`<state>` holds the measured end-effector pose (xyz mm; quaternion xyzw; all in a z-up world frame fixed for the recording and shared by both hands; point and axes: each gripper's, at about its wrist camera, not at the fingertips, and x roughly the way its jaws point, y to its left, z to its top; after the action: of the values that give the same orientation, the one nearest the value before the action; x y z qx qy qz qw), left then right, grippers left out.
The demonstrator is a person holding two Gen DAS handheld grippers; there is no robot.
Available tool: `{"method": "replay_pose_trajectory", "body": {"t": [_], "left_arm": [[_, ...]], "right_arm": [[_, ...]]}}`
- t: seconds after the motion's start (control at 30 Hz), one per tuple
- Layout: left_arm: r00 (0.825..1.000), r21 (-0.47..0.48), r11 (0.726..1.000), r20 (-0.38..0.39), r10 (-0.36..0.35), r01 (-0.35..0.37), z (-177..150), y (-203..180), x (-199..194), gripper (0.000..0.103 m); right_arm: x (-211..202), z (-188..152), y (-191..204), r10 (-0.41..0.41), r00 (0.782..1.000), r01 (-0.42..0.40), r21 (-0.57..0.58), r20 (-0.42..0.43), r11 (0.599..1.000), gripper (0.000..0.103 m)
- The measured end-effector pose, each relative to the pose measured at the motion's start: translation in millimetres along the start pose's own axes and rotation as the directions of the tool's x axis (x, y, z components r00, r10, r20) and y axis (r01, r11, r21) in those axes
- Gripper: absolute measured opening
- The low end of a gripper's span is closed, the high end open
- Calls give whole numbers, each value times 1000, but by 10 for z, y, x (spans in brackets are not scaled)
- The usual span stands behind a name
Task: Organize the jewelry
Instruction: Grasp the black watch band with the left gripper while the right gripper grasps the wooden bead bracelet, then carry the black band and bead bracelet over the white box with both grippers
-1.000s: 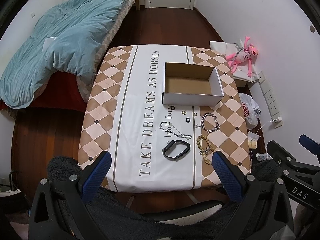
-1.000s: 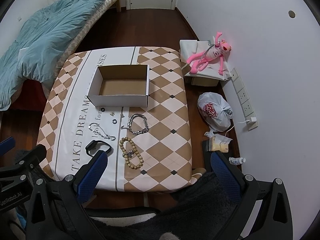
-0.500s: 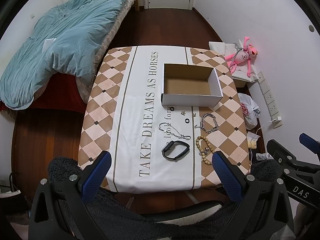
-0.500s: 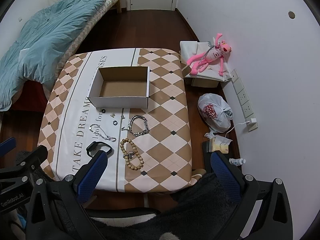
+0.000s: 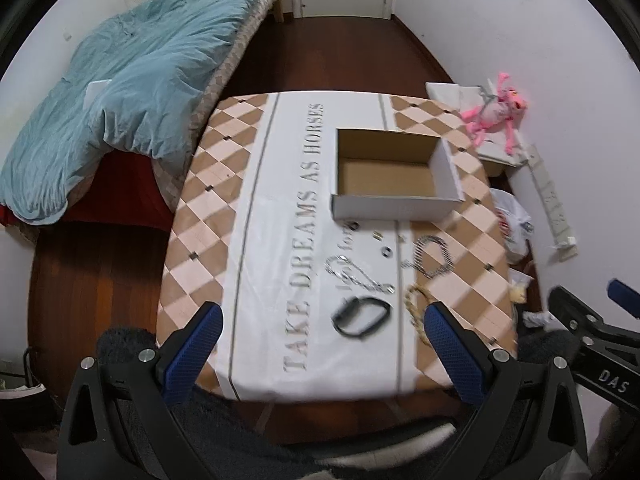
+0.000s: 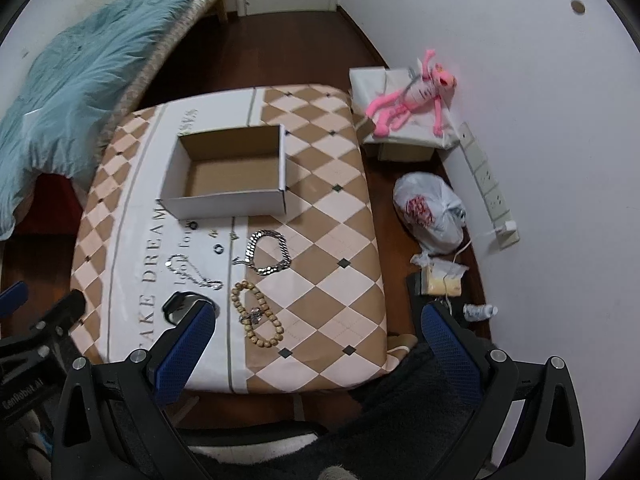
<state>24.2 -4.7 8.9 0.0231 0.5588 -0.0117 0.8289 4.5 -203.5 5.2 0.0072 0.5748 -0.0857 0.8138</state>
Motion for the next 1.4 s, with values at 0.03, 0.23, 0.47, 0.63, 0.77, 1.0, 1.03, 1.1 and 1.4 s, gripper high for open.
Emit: {"method": "replay_pose_trajectory", "body": {"t": [0.03,0.23,0.47,0.63,0.77,1.0,1.03,1.1,1.4], "left_arm": [[1000,7,1000,0,15,-15,32,-8,96,103],[996,56,996,-55,69,-66,32,-27,735,102],[985,122,991,-154,76,-57,-146,-64,1313,100],[975,144,989,-214,52,-21,-256,-66,1555,74],[972,173,985,-234,16,25,-309,-123,1608,74],[967,233,969,-254,-16,77,-432,-272,1692,48],[964,237,968,-264,-21,86,-459,-291,1719,28],[960,227,968,-277,-44,110,-495,-307,1745,16],[971,184,974,-222,-89,132,-564,-98,1587,10]], "right_arm": [[109,10,-12,-6,1000,6,4,-15,1000,103],[986,-31,-53,8,987,-4,25,-161,1000,100],[1767,-335,124,65,953,-68,2,-296,998,77],[2022,-456,257,90,940,-105,-26,-328,994,60],[2025,-476,380,66,953,-96,-91,-295,991,54],[1948,-561,358,71,965,-100,-107,-254,989,10],[1925,-547,353,74,963,-103,-101,-261,990,10],[1910,-527,348,72,964,-99,-96,-256,990,10],[1789,-342,147,195,954,-192,36,-227,981,9]]}}
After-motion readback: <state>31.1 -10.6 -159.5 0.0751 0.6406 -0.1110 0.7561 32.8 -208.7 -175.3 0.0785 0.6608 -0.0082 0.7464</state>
